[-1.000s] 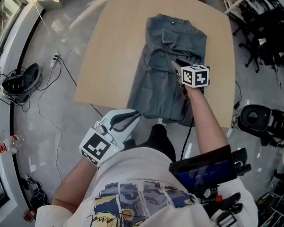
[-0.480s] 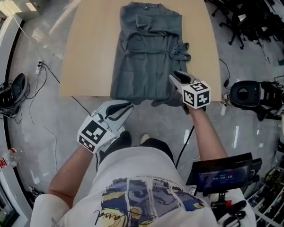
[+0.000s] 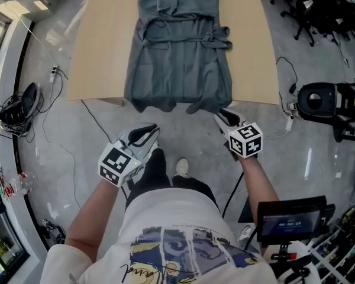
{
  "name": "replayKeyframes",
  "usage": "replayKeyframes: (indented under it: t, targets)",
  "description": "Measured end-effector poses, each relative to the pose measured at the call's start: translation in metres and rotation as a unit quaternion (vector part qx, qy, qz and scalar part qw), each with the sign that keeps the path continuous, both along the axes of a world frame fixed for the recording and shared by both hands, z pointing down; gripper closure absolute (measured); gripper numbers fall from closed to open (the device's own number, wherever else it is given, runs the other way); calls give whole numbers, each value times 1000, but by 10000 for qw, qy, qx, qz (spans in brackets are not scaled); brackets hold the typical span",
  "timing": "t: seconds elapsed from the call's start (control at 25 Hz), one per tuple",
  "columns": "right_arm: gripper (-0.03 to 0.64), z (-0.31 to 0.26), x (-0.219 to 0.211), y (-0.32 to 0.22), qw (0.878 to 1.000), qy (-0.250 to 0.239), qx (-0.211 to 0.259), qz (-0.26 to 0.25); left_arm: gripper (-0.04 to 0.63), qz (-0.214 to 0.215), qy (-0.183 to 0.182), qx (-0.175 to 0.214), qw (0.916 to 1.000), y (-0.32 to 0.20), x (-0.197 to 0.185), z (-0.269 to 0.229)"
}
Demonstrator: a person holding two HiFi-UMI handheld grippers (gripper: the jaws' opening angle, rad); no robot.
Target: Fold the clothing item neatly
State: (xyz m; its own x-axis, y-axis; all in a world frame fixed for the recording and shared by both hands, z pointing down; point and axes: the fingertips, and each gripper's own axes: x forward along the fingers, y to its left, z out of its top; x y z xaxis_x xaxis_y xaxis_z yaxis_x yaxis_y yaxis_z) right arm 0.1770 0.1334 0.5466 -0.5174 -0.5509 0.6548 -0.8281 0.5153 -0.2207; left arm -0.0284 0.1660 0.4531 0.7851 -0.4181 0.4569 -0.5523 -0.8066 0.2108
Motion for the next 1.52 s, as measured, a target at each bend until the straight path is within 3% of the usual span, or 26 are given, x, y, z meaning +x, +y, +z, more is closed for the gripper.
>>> replayKeyframes:
  t: [0.32, 0.68, 1.12, 1.52]
  targets:
    - [489, 68, 43, 57, 9988, 50, -467, -115, 520, -401, -316, -350, 9981, 32, 12, 61]
    - [485, 118, 44, 67, 9981, 326, -471, -213, 474, -976, -563, -602, 9918, 27, -38, 134]
    - [392, 191, 83, 29, 9972, 488, -543, 168, 353, -1541, -1367, -923, 9742, -27, -98, 245]
    - [329, 230, 89, -13, 9982, 466, -368, 30, 213, -1985, -1019, -1166, 9678, -77, -125, 308]
